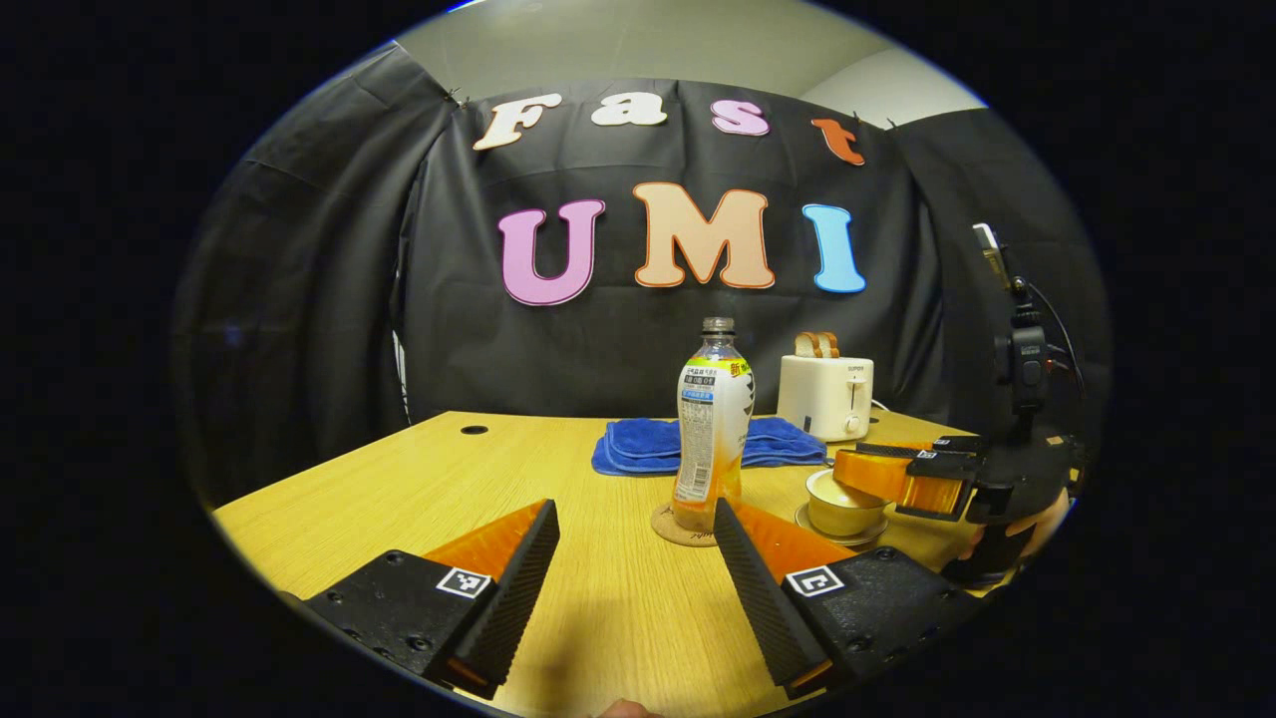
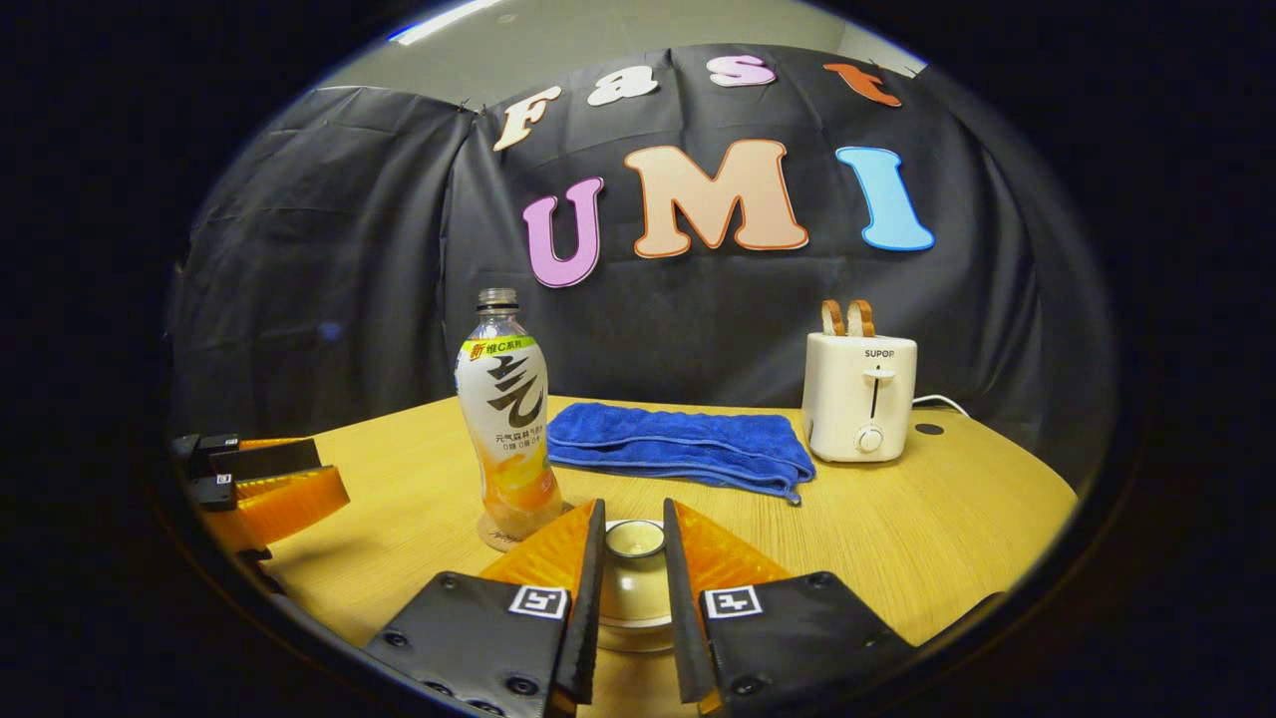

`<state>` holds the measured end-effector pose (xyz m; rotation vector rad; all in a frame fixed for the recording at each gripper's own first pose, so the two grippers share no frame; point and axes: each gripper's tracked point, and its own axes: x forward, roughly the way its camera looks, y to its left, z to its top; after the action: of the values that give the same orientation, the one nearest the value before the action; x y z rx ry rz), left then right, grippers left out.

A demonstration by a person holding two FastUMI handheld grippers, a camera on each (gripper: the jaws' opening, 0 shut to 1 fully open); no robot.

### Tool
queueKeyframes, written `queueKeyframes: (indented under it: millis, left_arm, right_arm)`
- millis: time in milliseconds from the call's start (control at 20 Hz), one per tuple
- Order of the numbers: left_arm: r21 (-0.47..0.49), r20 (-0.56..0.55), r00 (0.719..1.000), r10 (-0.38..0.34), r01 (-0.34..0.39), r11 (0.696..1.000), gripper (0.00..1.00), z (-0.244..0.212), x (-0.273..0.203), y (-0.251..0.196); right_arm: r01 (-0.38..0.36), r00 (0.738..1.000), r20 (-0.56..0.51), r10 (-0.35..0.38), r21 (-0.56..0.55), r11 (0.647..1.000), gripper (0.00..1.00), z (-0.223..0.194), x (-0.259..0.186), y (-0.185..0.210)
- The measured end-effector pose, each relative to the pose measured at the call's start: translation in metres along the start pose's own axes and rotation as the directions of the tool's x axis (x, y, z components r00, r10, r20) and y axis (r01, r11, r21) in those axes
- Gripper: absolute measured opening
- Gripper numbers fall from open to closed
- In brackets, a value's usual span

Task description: Open the teacup lid with one hand, grasp the water bottle and pour water into the teacup with the other hand; after pouring, place the water bottle on the coaster and then close the teacup lid.

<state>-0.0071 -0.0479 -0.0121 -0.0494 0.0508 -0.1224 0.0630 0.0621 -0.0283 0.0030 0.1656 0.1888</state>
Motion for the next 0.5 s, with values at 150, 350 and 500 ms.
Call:
queueKeyframes:
  millis: [150, 350, 500]
  left_arm:
    - [-0.007, 0.008, 1.000, -0.006, 0.006, 1.000, 0.91, 0.003, -0.001, -0.005]
    - [-0.013, 0.027, 1.000, -0.004, 0.004, 1.000, 0.91, 0.009, -0.007, -0.008]
    - [-0.017, 0.038, 0.999, -0.003, 0.004, 1.000, 0.91, 0.009, -0.013, -0.009]
  right_arm:
    - [-0.014, 0.999, 0.037, 0.013, 0.017, 1.000, 0.55, 0.011, -0.010, 0.003]
    - [0.048, 0.991, 0.126, -0.046, -0.018, 0.999, 0.82, 0.035, -0.034, -0.008]
    - [0.075, 0.988, 0.140, -0.072, -0.012, 0.997, 0.88, 0.036, -0.055, -0.008]
